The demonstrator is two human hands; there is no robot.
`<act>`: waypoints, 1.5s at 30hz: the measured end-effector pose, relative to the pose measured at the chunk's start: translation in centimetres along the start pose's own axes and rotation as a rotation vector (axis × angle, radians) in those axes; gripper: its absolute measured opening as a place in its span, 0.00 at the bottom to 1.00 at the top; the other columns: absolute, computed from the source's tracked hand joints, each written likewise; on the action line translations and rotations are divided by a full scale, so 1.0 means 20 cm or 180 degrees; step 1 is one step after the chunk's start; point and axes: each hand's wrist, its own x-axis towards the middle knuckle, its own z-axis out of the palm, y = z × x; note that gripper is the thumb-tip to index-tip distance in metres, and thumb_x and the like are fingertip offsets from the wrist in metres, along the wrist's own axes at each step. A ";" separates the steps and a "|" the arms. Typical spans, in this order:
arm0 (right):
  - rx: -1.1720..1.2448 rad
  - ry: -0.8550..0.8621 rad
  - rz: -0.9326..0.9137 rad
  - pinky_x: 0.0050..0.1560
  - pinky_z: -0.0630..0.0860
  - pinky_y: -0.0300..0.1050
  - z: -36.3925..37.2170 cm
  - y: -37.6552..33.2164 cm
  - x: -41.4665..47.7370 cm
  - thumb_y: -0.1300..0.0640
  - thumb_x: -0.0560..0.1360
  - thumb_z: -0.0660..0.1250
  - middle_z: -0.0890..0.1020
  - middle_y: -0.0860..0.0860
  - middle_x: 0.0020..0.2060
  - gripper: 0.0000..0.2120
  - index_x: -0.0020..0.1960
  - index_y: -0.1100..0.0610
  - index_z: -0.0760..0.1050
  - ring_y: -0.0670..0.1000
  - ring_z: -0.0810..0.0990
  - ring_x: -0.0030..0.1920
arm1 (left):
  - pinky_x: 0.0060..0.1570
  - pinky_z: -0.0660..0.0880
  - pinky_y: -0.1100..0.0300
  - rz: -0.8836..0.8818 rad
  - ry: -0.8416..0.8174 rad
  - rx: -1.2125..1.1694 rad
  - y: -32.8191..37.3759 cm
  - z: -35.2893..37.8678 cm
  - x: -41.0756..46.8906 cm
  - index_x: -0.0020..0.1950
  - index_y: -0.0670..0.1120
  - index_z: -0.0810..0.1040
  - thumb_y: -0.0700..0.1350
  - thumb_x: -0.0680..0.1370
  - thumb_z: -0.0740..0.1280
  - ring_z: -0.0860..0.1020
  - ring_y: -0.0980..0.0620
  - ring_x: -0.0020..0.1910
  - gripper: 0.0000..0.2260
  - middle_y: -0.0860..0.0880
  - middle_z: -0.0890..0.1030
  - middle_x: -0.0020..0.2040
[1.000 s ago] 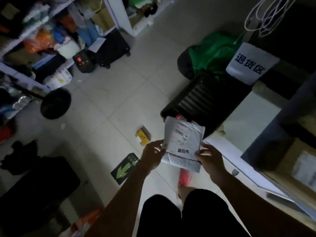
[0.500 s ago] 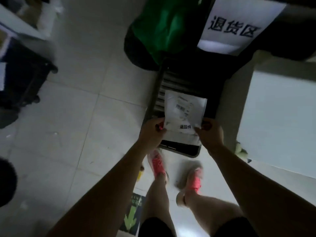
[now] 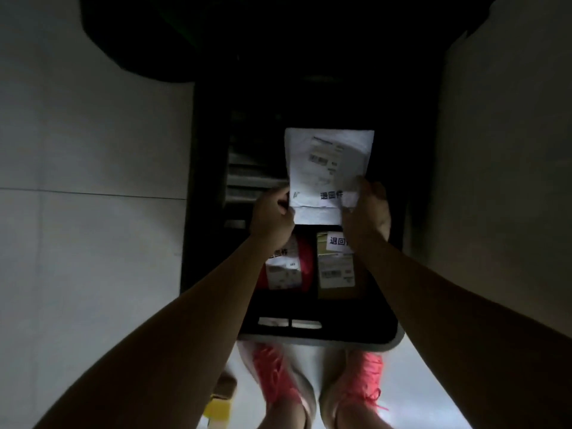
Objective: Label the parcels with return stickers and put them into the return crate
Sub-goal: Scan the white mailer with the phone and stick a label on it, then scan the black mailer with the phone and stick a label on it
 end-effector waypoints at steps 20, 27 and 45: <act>-0.1205 0.0060 -0.1083 0.59 0.73 0.54 -1.28 -0.57 -0.82 0.56 0.75 0.72 0.75 0.53 0.64 0.23 0.68 0.53 0.72 0.56 0.72 0.66 | 0.56 0.75 0.47 0.1187 0.0906 0.2999 0.99 -1.11 -0.94 0.69 0.46 0.73 0.51 0.76 0.68 0.75 0.42 0.62 0.22 0.43 0.76 0.65; -0.1458 0.0660 -0.1484 0.60 0.73 0.53 -2.22 -0.86 -1.51 0.54 0.76 0.70 0.76 0.52 0.62 0.18 0.65 0.51 0.75 0.56 0.72 0.65 | 0.52 0.74 0.47 0.1651 0.1159 0.3729 1.76 -1.62 -1.85 0.62 0.45 0.77 0.53 0.74 0.69 0.75 0.41 0.58 0.19 0.43 0.77 0.58; -0.0762 0.1423 -0.0725 0.64 0.70 0.50 -3.52 0.19 -2.95 0.49 0.76 0.70 0.77 0.52 0.63 0.20 0.66 0.49 0.74 0.55 0.73 0.67 | 0.58 0.75 0.49 0.2574 0.1235 0.3883 2.70 -1.17 -3.43 0.65 0.51 0.78 0.58 0.77 0.68 0.77 0.42 0.60 0.20 0.46 0.79 0.61</act>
